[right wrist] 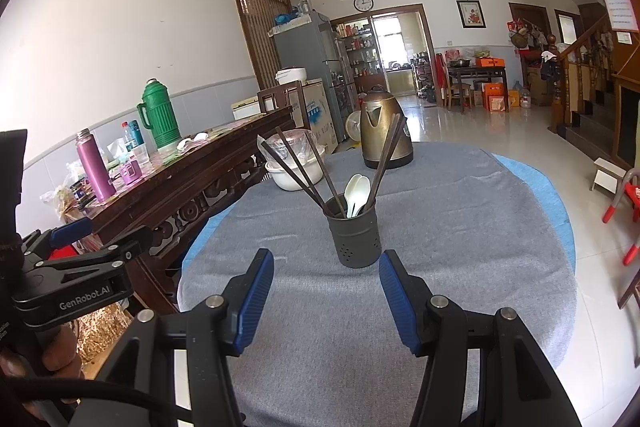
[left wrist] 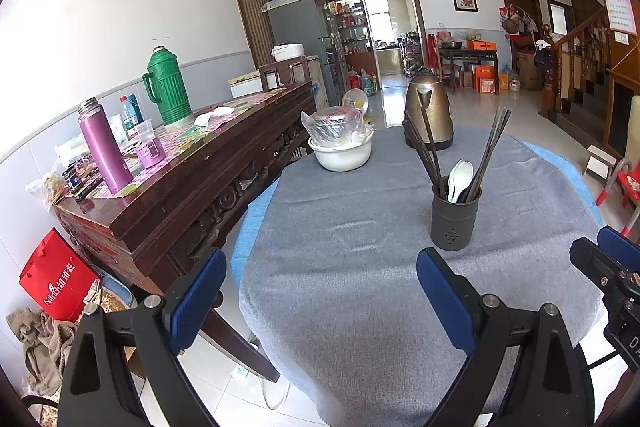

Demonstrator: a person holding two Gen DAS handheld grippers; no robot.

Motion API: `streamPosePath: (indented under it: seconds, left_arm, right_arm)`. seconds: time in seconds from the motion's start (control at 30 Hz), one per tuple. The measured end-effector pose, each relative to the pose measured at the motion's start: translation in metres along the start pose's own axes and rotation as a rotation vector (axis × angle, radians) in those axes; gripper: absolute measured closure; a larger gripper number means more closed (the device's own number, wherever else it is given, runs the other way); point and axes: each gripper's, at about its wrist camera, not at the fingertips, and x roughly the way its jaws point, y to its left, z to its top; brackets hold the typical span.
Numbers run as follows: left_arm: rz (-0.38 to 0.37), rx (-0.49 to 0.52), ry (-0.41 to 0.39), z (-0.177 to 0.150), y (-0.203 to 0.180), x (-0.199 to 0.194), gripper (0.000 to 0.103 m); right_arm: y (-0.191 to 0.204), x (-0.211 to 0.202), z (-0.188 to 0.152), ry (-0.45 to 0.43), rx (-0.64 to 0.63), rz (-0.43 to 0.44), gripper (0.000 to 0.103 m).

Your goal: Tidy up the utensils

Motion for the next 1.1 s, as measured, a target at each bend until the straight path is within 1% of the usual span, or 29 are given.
streamPosePath:
  seconds: [0.87,1.1]
  left_arm:
    - [0.000,-0.010,-0.001,-0.0029,0.0014,-0.0013,0.007]
    - [-0.004,-0.012,0.001,-0.0029,0.0025,-0.0011,0.007]
  right_arm:
    - [-0.0014,-0.0020,0.0019,-0.005,0.001,-0.003,0.044]
    - [0.0017,-0.0048,0.0036,-0.020,-0.013,-0.006,0.044]
